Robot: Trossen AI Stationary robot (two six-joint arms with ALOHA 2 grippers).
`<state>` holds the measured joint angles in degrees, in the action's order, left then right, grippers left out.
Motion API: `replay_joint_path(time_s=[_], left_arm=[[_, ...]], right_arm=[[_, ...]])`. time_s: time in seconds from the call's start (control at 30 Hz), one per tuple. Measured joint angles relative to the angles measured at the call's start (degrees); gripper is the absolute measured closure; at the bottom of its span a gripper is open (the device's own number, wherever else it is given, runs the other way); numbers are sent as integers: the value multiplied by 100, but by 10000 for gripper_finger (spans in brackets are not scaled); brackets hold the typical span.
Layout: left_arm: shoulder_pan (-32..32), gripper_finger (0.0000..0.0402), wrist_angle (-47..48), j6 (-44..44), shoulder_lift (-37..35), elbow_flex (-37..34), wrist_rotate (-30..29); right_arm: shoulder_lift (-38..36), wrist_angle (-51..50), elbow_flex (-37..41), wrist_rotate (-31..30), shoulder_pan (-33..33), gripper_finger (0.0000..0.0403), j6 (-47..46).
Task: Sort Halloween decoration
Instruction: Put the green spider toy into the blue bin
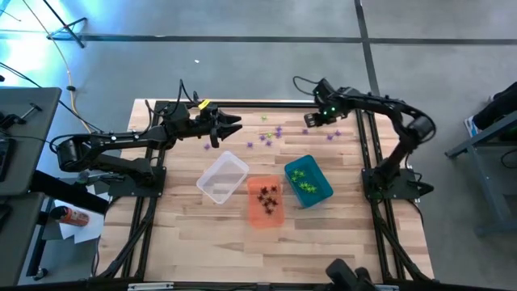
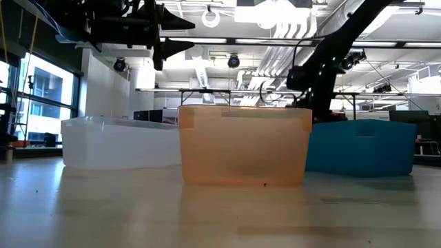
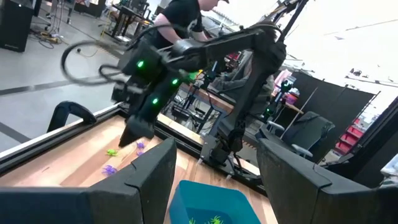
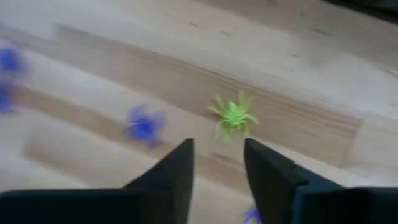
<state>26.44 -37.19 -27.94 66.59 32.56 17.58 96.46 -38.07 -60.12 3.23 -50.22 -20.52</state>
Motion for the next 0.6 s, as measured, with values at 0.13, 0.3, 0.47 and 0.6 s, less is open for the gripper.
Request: replay_joint_path(time_s=[0.13,0.3,0.47,0.6], left_arm=[[0,192,2,-2,0,0,0],[0,192,7,2,0,0,-17],[0,192,9,-28,0,0,-37],[0,192,13,-31,0,0,-200]], right_arm=[[345,111,0,-346,-6,211,91],[492,401,0,-366,24,177,300],[689,351,-7,-427,43,177,267],[794,477,-15,-470,44,184,76]])
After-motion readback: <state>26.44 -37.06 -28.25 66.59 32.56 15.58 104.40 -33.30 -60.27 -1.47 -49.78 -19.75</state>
